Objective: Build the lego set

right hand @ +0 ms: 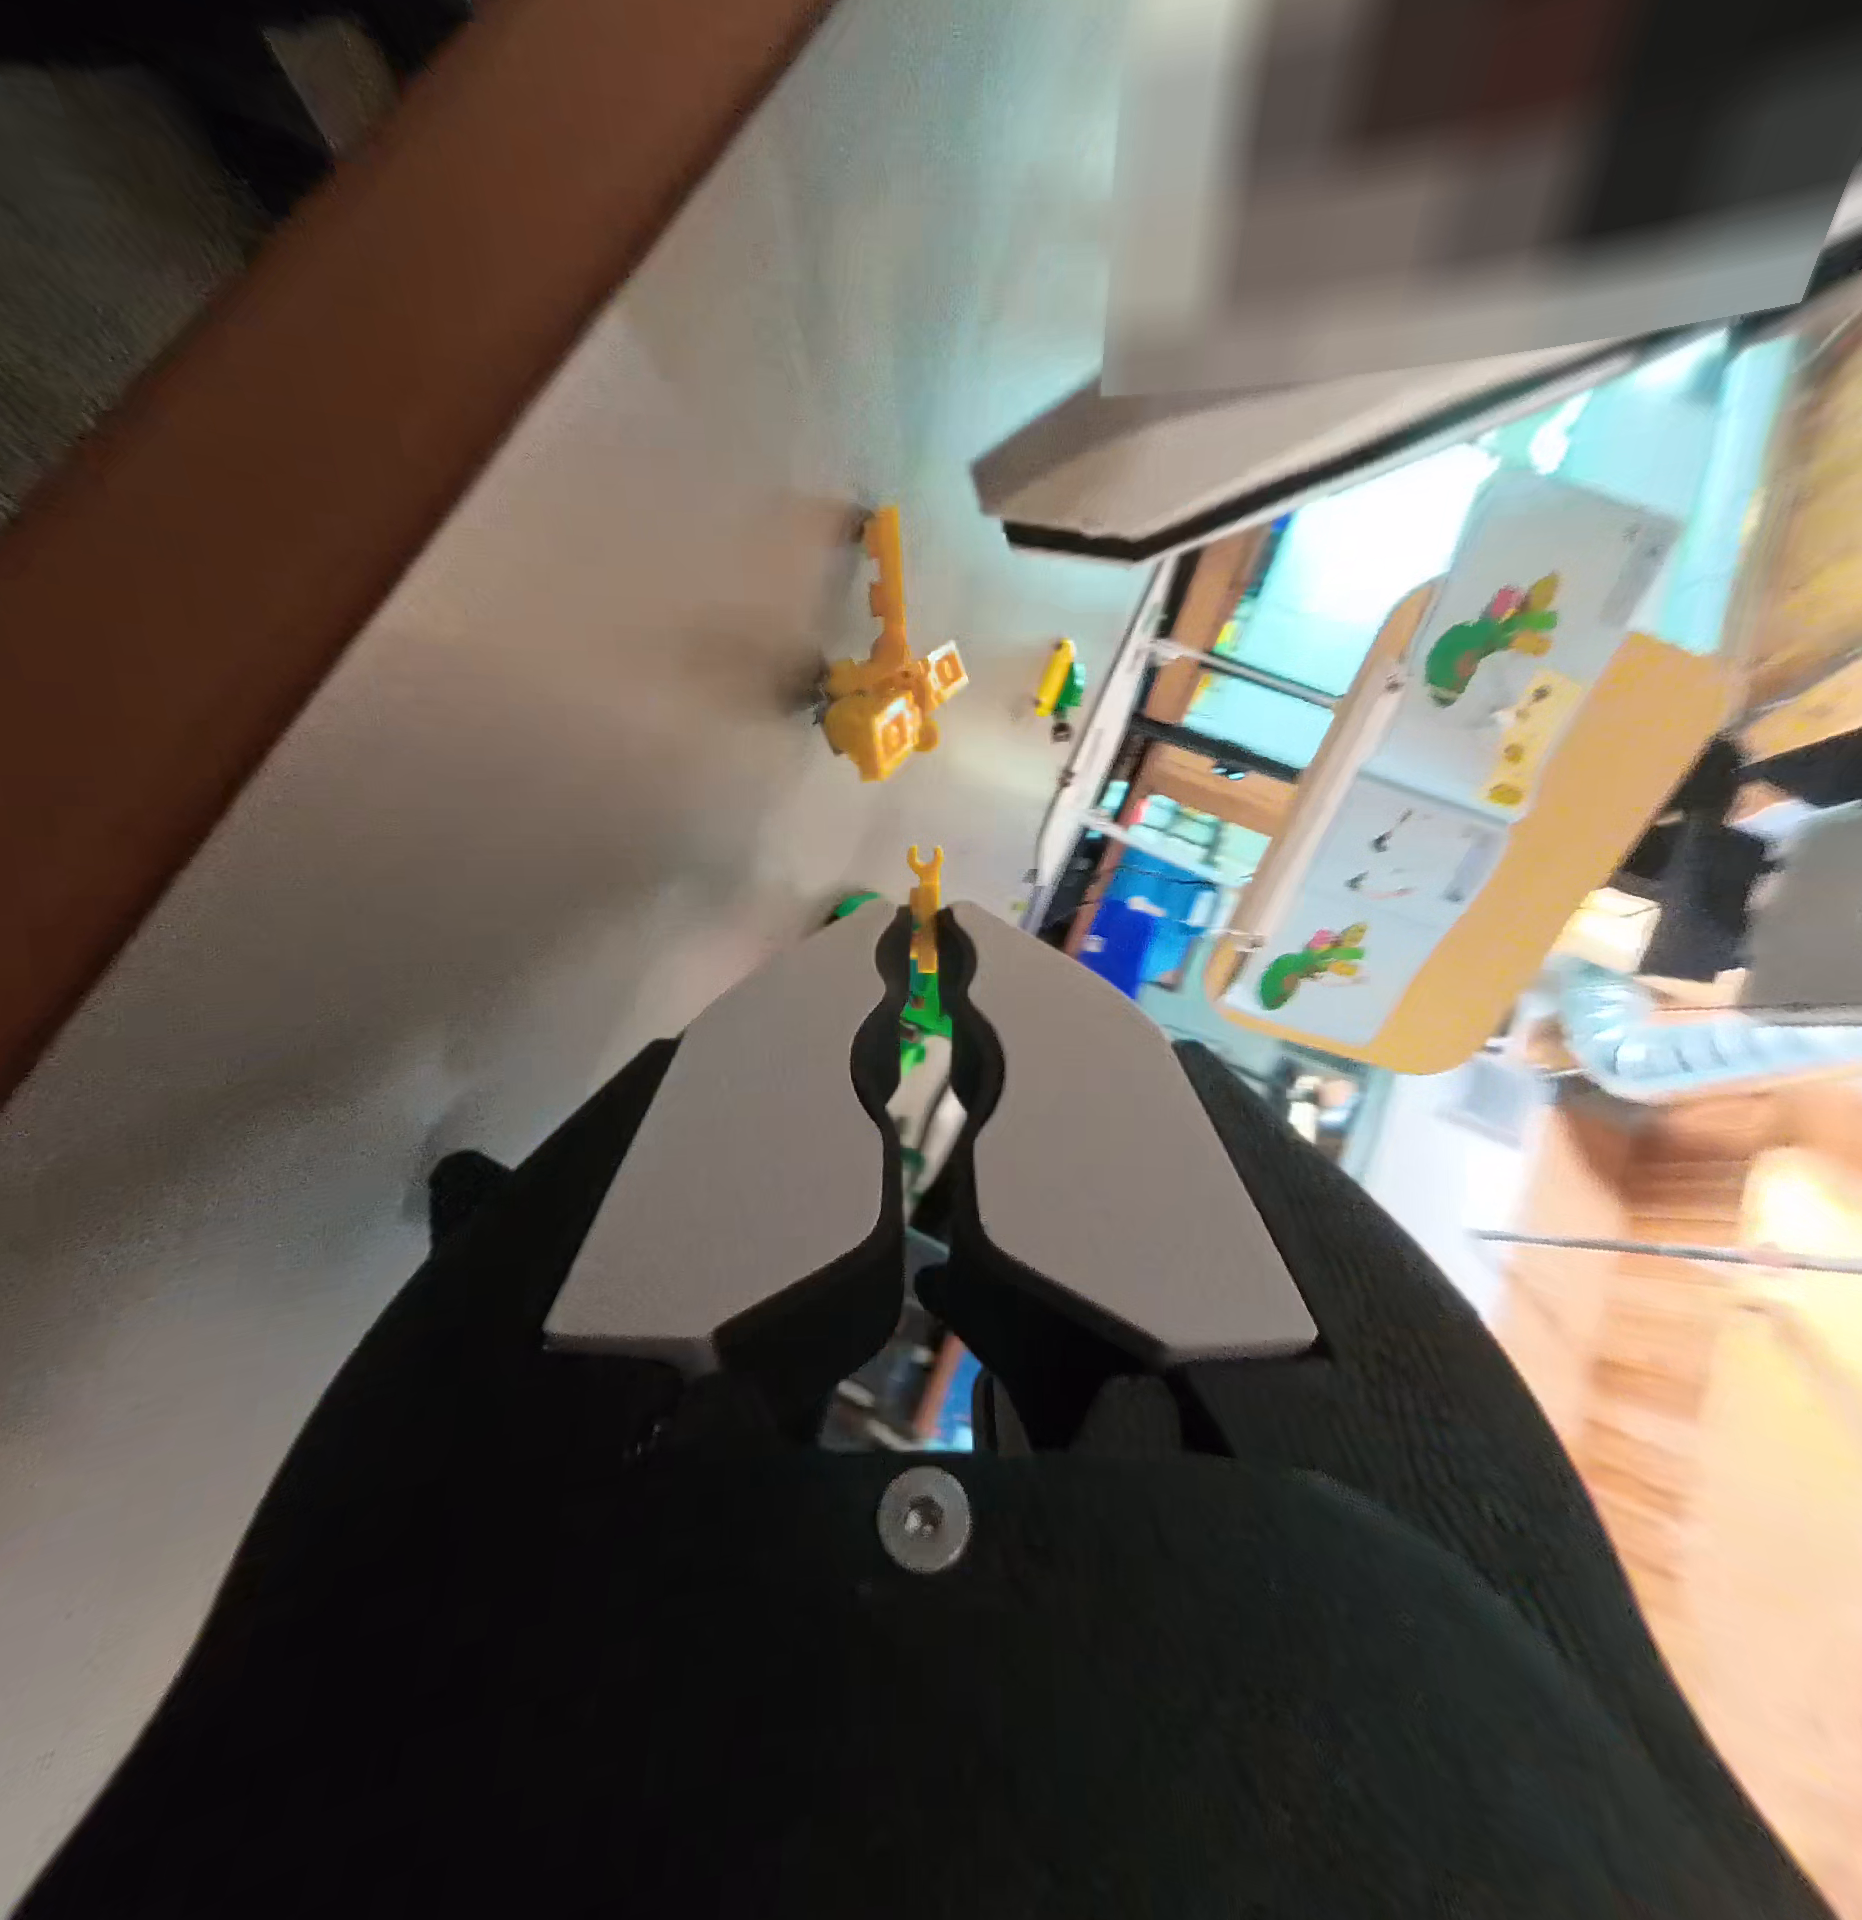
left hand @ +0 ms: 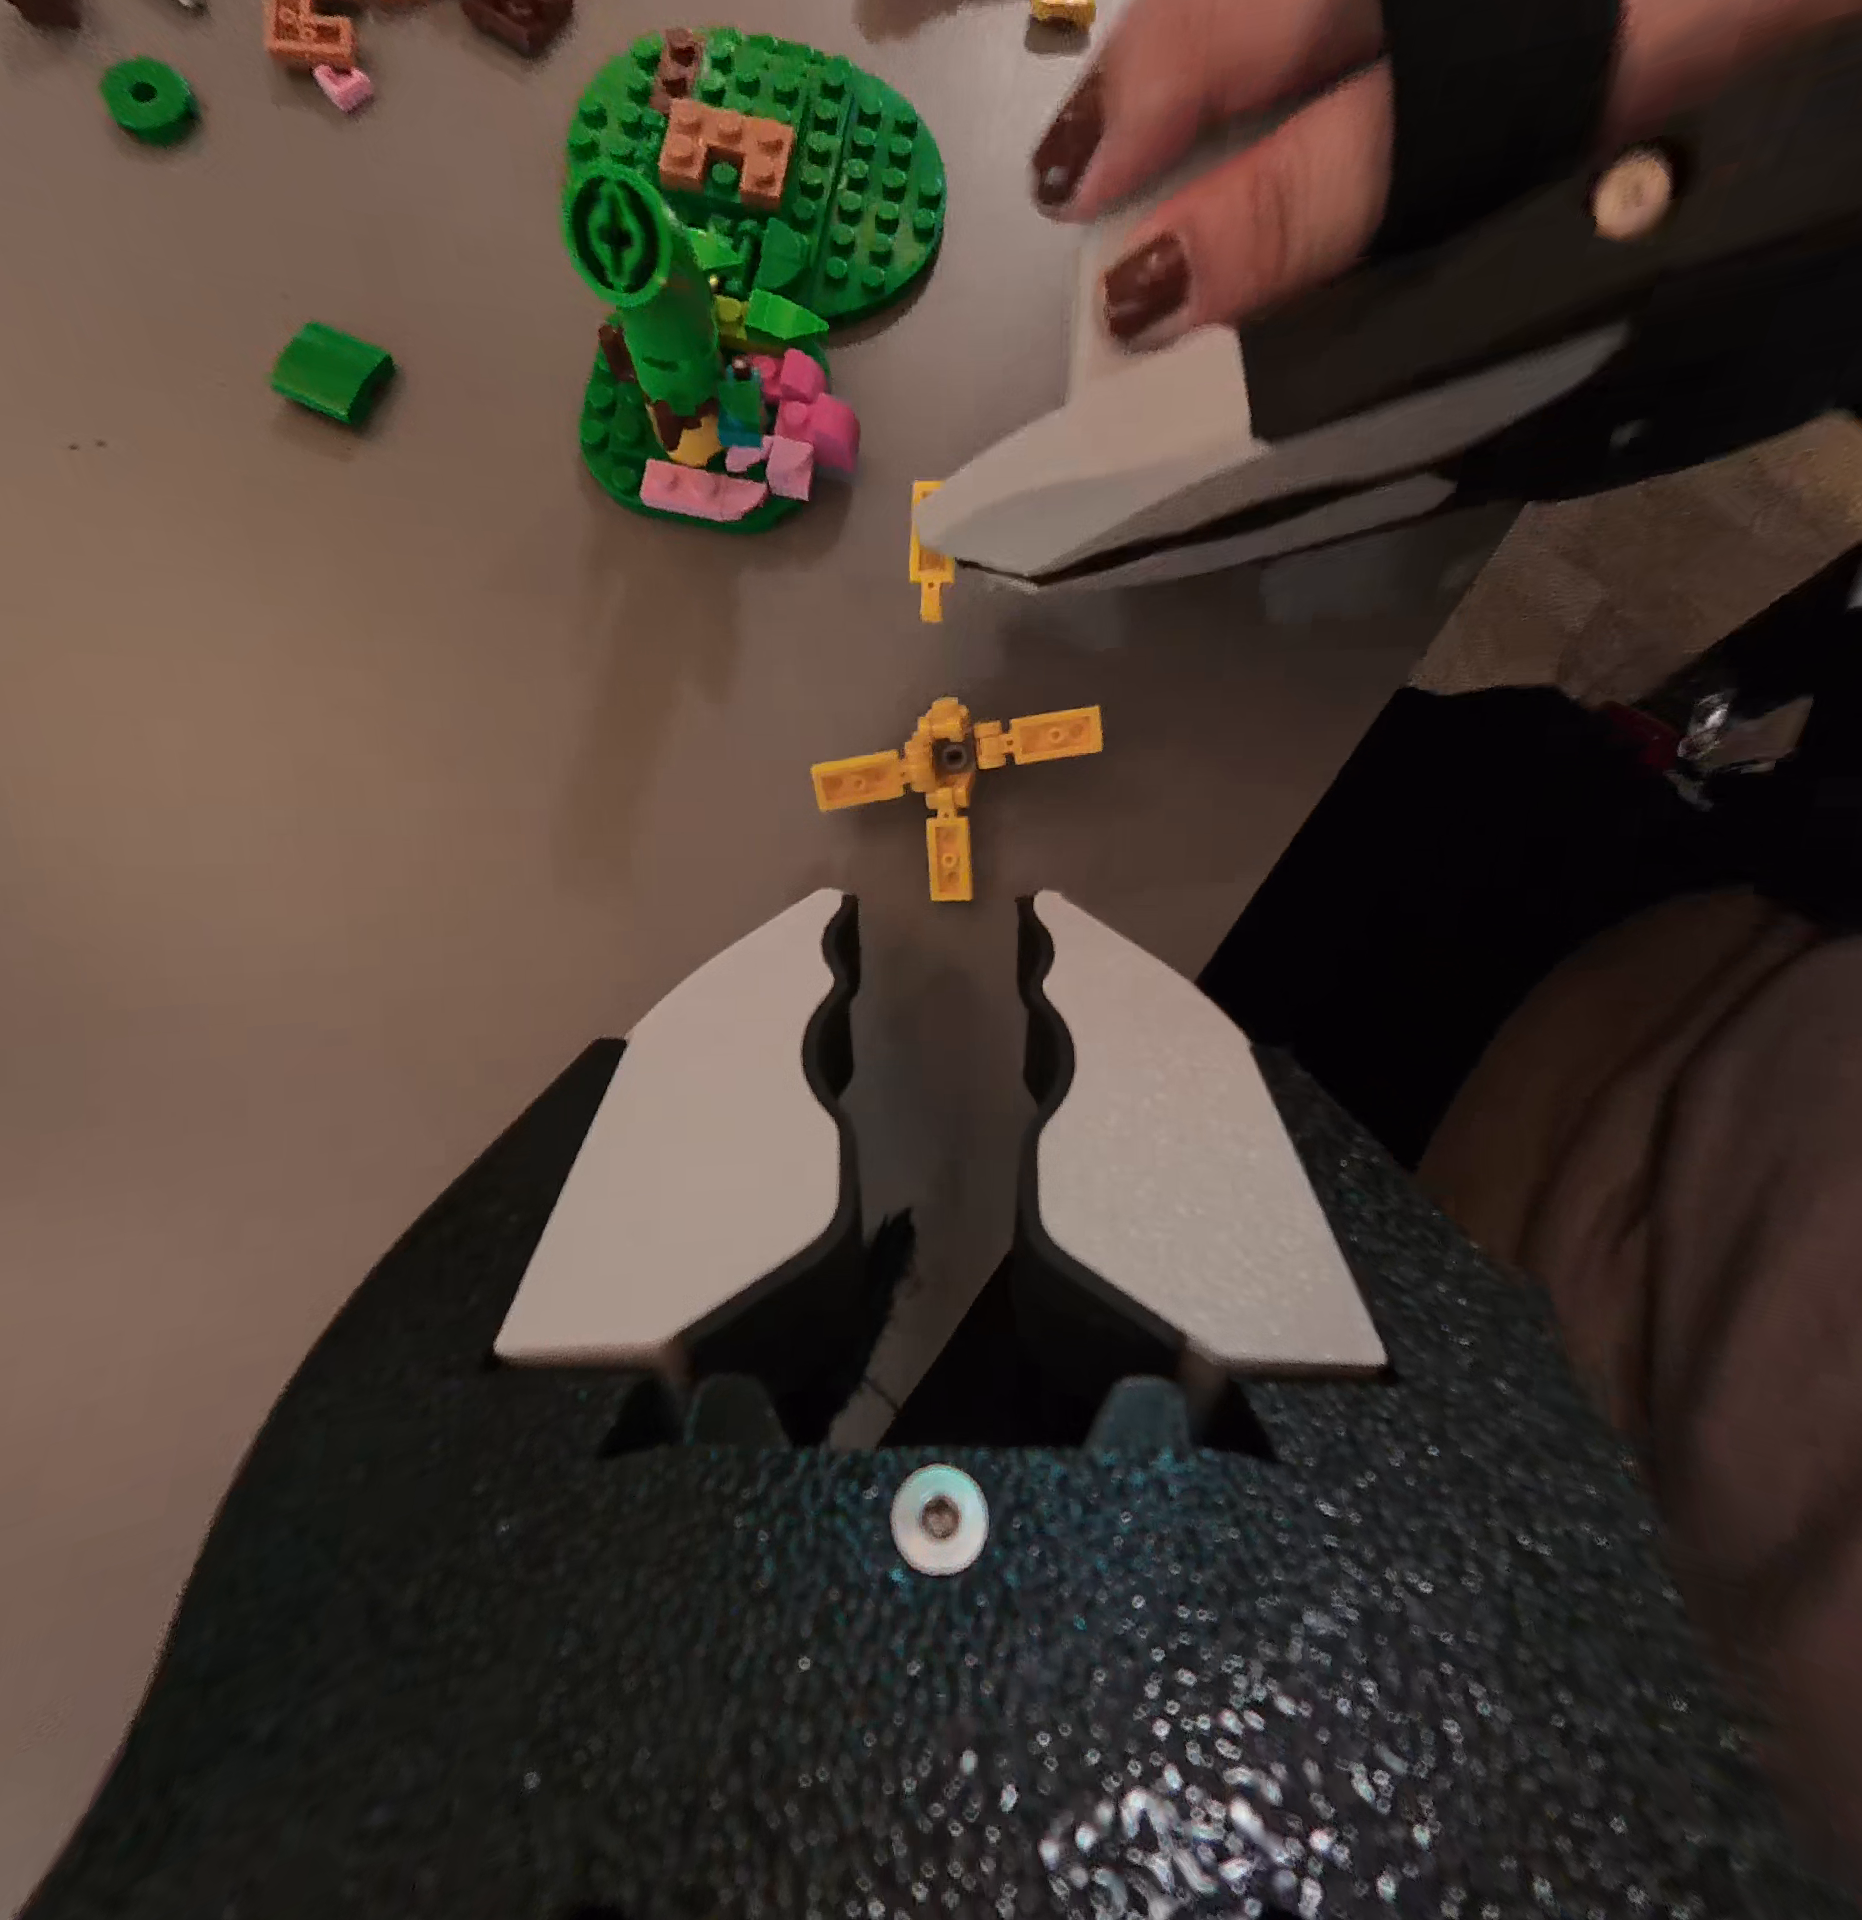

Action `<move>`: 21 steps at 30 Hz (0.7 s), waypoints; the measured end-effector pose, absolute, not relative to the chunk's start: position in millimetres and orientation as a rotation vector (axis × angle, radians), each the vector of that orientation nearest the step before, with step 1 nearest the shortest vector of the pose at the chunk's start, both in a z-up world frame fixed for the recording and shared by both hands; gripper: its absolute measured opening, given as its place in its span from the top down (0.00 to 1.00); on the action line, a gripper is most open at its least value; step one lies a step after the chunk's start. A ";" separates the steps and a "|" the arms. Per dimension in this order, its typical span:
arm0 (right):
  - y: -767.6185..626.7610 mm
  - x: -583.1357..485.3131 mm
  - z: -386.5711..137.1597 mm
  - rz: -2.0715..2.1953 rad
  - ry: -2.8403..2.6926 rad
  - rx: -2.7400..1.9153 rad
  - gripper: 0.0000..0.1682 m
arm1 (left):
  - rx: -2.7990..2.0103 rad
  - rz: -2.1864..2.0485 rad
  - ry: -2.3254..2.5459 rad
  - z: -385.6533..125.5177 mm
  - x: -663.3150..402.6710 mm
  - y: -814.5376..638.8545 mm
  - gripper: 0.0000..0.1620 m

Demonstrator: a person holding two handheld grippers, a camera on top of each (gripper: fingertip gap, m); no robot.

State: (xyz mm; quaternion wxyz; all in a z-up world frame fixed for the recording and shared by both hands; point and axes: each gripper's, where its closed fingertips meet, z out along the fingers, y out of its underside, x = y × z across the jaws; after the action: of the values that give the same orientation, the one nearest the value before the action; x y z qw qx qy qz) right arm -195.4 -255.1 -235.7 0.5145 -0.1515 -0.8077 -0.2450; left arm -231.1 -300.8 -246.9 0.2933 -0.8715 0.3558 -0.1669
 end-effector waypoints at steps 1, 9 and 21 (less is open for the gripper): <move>-255.2 -194.1 -237.8 -0.541 -1.961 -0.426 0.99 | -2.309 -0.410 0.980 -249.1 -230.7 -302.2 0.82; -267.5 -189.5 -244.8 -0.073 -2.017 -0.922 0.98 | -2.299 -0.364 1.006 -262.1 -221.8 -299.4 0.83; -268.5 -172.0 -258.7 0.226 -2.065 -1.330 0.98 | -2.263 -0.321 1.027 -262.1 -221.8 -291.7 0.95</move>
State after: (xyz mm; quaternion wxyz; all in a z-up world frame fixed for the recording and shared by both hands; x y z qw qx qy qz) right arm -172.0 -268.5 -258.7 0.3312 -0.5087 -0.7900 0.0865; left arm -221.8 -291.7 -262.1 0.3125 -0.8578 0.3894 -0.1218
